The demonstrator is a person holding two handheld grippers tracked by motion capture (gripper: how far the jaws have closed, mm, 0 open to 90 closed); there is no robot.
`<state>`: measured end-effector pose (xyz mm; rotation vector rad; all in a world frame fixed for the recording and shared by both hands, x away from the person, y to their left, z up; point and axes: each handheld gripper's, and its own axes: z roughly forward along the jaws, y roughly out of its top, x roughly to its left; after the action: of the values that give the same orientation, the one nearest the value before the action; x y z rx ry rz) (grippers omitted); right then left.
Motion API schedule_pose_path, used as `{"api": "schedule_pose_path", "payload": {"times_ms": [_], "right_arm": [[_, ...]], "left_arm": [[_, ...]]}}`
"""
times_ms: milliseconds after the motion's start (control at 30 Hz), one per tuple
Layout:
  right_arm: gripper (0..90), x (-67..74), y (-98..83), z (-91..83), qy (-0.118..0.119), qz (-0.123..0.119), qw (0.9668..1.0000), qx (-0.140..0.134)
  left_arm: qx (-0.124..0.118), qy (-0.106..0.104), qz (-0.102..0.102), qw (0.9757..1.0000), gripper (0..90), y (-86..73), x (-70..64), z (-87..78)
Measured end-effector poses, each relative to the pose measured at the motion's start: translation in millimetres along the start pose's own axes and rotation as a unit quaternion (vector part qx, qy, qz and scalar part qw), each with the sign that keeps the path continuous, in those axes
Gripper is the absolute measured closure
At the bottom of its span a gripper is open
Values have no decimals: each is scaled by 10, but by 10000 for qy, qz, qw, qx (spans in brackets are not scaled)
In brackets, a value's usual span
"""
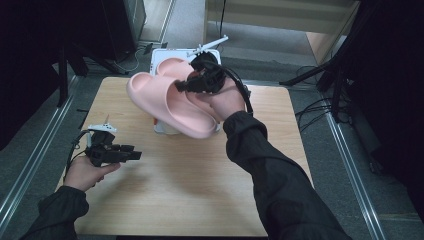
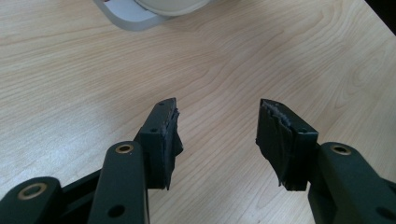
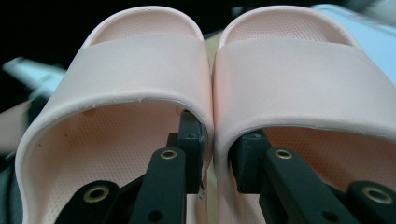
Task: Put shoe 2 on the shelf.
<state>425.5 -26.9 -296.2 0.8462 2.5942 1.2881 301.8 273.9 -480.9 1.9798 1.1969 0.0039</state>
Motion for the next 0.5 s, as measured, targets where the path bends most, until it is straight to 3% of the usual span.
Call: {"api": "schedule_pose_path", "payload": {"times_ms": [33, 100, 133, 167, 233, 267, 300, 333, 367, 400, 433, 467, 500], "right_arm": [[768, -83, 89, 52, -335, 178, 9993, -10], [766, -141, 164, 104, -701, 362, 9969, -54], [766, -141, 164, 104, -701, 362, 9969, -54], [767, -194, 224, 162, -1023, 488, 9934, -190], [768, -228, 283, 244, -1404, 666, 9876, -201], [768, -228, 283, 244, -1404, 666, 9876, -201], [767, -256, 340, 344, -1724, 755, 9821, -119], [767, -256, 340, 344, -1724, 755, 9821, -119], [767, -278, 384, 441, -1991, 898, 9758, -135], [767, -278, 384, 441, -1991, 898, 9758, -135], [767, -309, 418, 533, -2164, 1080, 9702, -151], [767, -309, 418, 533, -2164, 1080, 9702, -151], [767, -334, 454, 625, -2384, 1197, 9637, -108]], "left_arm": [[-11, -23, 4, 10000, 480, 10, -1, 3], [-5, -60, 11, 10000, 480, 19, -5, 17], [-5, -60, 11, 10000, 480, 19, -5, 17], [27, -75, 44, 10000, 481, 26, -5, 32], [45, -101, 76, 9999, 482, 35, -5, 46], [45, -101, 76, 9999, 483, 35, -5, 46], [46, -152, 80, 9998, 484, 46, -11, 57], [46, -152, 80, 9998, 484, 46, -11, 57], [49, -177, 87, 9998, 484, 53, -15, 62], [54, -175, 111, 9998, 484, 61, -18, 65], [43, -216, 157, 9996, 483, 71, -23, 77], [43, -216, 157, 9996, 484, 71, -23, 77], [43, -251, 175, 9995, 484, 82, -26, 88]]}}
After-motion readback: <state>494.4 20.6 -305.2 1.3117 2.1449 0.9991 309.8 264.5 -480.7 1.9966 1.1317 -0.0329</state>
